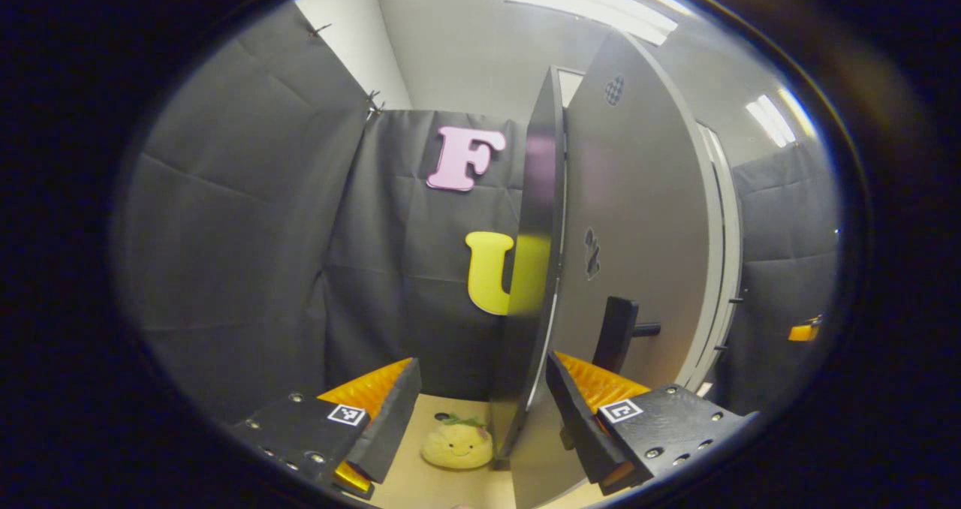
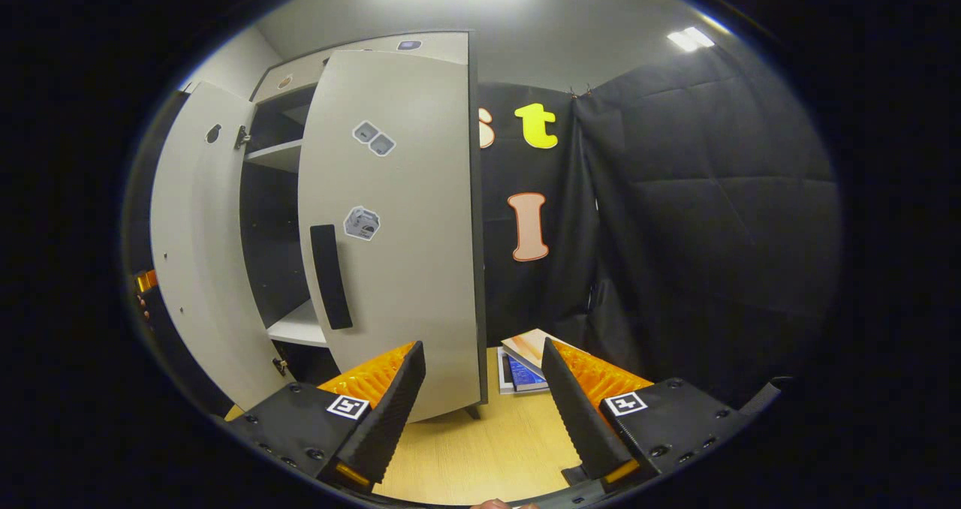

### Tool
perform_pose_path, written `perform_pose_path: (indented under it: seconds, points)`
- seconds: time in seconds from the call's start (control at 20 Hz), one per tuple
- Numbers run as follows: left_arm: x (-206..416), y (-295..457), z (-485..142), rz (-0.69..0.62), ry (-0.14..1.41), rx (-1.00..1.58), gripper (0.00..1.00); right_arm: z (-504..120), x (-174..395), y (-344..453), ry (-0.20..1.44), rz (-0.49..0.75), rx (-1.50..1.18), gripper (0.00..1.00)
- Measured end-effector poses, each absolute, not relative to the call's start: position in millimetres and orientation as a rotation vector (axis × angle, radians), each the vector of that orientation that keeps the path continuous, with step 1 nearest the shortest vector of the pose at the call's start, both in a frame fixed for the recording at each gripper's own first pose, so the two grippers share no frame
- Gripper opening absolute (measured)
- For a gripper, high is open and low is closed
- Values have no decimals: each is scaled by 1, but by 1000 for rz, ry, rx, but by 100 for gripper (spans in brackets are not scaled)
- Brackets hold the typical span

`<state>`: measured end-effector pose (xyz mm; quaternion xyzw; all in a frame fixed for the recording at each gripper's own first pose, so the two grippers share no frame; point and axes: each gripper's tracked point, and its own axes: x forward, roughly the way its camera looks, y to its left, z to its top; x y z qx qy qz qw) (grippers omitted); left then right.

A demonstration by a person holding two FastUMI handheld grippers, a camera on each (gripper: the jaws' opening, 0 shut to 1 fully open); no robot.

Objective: Grab one shoe with the right hand and put it into the shoe cabinet, grab the other shoe with the left hand and put it into the shoe cabinet; then close the right door with the right hand and the left door with the left hand.

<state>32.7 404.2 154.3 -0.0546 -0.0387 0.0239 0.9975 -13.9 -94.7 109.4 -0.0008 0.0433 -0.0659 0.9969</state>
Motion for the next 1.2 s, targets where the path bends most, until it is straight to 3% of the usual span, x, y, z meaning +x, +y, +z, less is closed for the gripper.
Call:
perform_pose_path:
  seconds: [0.4, 0.75, 1.2]
  points:
    - [54, 391, 174, 21, -45, 57, 94, 91, -20, -122, 107, -195, 49, 98]
    - [55, 321, 168, 21, -14, 16, 94, 94, 26, -131, 116, -74, 72, 98]
    - [111, 227, 160, 95, 21, 56, 94, 81, 53, -202, 143, -68, 86, 98]
